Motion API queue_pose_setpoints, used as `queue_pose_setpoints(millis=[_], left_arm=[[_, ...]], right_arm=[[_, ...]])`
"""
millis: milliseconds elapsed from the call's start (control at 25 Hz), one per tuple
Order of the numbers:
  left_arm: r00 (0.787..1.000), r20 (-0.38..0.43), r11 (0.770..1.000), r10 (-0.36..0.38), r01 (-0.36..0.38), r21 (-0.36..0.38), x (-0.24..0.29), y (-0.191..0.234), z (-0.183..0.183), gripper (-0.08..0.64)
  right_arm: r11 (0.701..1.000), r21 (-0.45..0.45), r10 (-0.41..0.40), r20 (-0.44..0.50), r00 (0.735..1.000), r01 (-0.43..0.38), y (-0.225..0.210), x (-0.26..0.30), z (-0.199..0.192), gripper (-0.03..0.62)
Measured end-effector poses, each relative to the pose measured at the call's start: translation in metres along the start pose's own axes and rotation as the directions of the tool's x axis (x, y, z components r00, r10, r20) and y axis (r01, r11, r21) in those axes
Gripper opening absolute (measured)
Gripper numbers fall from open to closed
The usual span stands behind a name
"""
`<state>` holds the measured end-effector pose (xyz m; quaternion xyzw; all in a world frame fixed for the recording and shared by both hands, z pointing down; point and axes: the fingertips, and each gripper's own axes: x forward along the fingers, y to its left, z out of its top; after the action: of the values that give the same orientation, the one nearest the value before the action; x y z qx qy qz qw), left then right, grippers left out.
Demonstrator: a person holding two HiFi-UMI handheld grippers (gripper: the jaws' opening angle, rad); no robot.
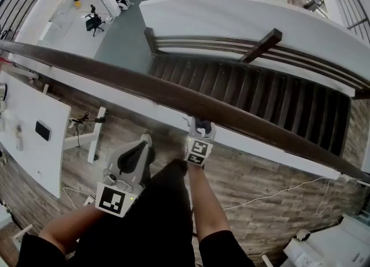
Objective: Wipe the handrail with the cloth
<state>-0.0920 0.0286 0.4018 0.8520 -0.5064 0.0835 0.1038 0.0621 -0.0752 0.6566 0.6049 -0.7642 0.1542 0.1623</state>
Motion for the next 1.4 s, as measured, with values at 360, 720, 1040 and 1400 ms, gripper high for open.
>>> queue_pose_setpoints(millis=[360, 720, 1040, 1400], left_arm=[[1.000, 0.000, 1.000, -0.007, 0.007, 0.005, 0.007, -0.011, 0.001, 0.000], [1.000, 0.000, 1.000, -0.018, 0.018, 0.010, 0.011, -0.025, 0.001, 0.000], [1.000, -0.001, 1.000, -0.014, 0.014, 0.004, 0.013, -0.038, 0.000, 0.000], [1.000, -0.006, 1.000, -0.016, 0.016, 0.009, 0.014, -0.046, -0.002, 0.000]], right_arm=[[1.000, 0.004, -0.018, 0.006, 1.000, 0.018, -0.019, -0.007, -0.004, 0.167], [0.999, 0.008, -0.047, 0.012, 0.999, 0.047, -0.045, -0.016, -0.007, 0.167], [0.999, 0.000, -0.052, 0.013, 0.999, 0.052, -0.064, -0.024, -0.009, 0.167], [0.999, -0.005, -0.047, 0.019, 0.999, 0.047, -0.071, -0.027, -0.010, 0.167]])
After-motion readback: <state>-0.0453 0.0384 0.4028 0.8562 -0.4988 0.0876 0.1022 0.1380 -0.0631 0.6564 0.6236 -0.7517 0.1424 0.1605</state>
